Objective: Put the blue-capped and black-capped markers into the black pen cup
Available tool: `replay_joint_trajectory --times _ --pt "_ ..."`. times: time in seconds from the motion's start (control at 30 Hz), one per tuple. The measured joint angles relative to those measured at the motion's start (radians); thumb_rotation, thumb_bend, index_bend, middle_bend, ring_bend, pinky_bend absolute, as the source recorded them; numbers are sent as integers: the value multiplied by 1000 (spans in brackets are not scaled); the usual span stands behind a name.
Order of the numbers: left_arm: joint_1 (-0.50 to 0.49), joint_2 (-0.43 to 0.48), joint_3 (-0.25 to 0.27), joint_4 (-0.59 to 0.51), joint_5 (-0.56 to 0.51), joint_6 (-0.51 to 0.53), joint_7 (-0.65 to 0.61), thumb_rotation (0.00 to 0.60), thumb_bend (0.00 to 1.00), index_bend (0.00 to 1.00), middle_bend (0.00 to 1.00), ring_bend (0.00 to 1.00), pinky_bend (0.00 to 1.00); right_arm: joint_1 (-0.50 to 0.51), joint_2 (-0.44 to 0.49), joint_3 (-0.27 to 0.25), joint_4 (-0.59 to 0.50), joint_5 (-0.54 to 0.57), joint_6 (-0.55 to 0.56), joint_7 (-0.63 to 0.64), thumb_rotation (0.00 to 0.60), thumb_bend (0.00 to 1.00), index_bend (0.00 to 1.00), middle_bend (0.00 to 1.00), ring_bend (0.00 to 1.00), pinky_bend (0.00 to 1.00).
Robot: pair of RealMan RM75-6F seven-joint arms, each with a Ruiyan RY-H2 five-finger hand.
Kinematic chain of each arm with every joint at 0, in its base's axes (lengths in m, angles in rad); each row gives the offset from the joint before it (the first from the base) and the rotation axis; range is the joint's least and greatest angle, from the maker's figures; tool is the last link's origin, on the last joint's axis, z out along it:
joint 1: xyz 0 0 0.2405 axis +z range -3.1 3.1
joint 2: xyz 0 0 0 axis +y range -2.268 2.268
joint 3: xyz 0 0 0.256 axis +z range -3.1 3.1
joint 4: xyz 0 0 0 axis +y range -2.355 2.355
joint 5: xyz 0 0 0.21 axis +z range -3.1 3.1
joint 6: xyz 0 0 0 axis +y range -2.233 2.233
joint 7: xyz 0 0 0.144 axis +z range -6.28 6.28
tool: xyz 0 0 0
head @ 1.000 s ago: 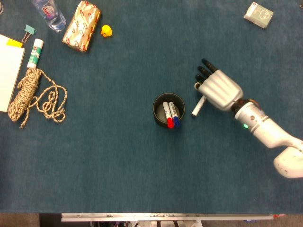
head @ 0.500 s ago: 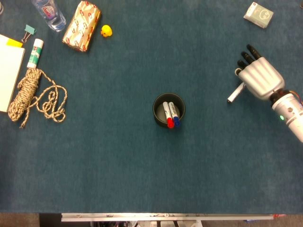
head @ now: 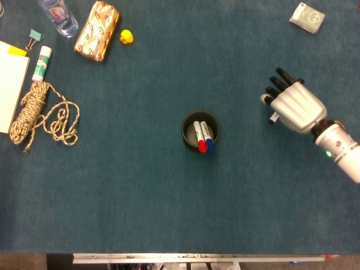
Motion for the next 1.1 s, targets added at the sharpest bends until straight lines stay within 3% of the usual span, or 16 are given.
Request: replay_joint_trajectory --times 0.47,1.1 --pt "-4 -1 1 5 -2 -10 -5 600 424 357 323 322 210 -16 -42 -26 62 -47 19 -23 600 282 431 324 155 89" --pt "3 9 5 7 -3 -6 -21 600 424 357 323 322 207 -21 -103 -19 153 -56 19 -8 600 283 524 347 154 91"
